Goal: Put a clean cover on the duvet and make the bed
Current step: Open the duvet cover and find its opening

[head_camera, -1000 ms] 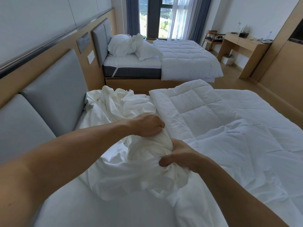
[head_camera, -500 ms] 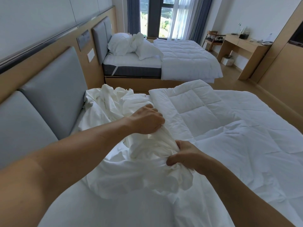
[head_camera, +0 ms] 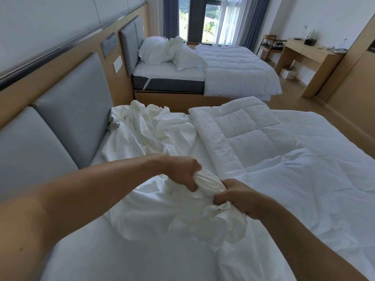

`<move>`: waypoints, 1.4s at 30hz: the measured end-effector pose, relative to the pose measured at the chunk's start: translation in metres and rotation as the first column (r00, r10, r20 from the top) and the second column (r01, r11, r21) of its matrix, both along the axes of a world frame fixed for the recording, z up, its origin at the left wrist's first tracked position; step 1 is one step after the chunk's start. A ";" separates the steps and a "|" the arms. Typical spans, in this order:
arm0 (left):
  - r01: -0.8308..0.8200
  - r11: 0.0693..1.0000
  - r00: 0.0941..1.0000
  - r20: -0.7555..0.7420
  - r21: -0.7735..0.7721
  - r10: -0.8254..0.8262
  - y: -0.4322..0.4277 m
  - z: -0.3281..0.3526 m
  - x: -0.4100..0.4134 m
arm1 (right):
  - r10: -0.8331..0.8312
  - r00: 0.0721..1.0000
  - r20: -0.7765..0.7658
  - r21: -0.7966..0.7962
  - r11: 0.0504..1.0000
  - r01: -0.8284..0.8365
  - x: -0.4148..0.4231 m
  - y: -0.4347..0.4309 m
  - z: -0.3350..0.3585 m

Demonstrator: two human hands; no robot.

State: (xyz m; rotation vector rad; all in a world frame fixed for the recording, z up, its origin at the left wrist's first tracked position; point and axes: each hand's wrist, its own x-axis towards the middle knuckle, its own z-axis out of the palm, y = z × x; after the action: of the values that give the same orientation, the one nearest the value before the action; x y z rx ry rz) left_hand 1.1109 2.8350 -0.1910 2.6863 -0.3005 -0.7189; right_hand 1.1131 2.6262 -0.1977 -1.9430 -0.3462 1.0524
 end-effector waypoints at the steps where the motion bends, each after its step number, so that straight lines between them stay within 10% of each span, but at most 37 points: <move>1: -0.016 0.999 0.999 -0.048 -0.048 0.014 0.001 0.001 0.000 | 0.007 1.000 -0.019 -0.005 1.000 -0.007 0.001 0.000 0.002; 9: -0.105 0.963 0.967 -0.252 -0.249 0.040 -0.011 0.026 0.010 | -0.021 0.993 -0.116 0.028 0.999 0.024 0.007 -0.007 0.012; 18: -0.197 0.912 0.961 0.115 -0.360 0.253 -0.004 -0.003 0.010 | -0.116 0.990 -0.083 0.203 0.970 0.131 0.009 0.002 -0.002; 27: -0.536 0.698 0.680 0.247 -0.475 0.690 0.039 -0.066 -0.051 | -0.163 0.973 -0.163 0.257 0.945 0.202 -0.009 0.052 -0.012; 35: -0.945 0.198 0.275 -0.303 -0.261 0.913 0.065 -0.147 -0.125 | -0.138 0.990 -0.014 0.086 0.987 0.138 -0.020 0.071 -0.016; 39: -0.976 -0.177 -0.035 -0.701 -0.131 0.712 0.052 -0.185 -0.162 | -0.125 0.992 -0.023 0.095 0.987 0.127 -0.029 0.075 -0.017; 42: -0.939 -0.327 -0.103 -0.827 -0.102 0.553 0.040 -0.214 -0.175 | -0.108 0.994 -0.019 0.102 0.989 0.109 -0.035 0.076 -0.015</move>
State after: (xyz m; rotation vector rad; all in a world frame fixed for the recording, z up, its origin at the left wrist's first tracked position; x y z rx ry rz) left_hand 0.9363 2.8745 -0.4046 1.0001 1.2273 -0.4337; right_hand 1.0785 2.7020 -0.2126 -1.8406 -0.2784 0.9581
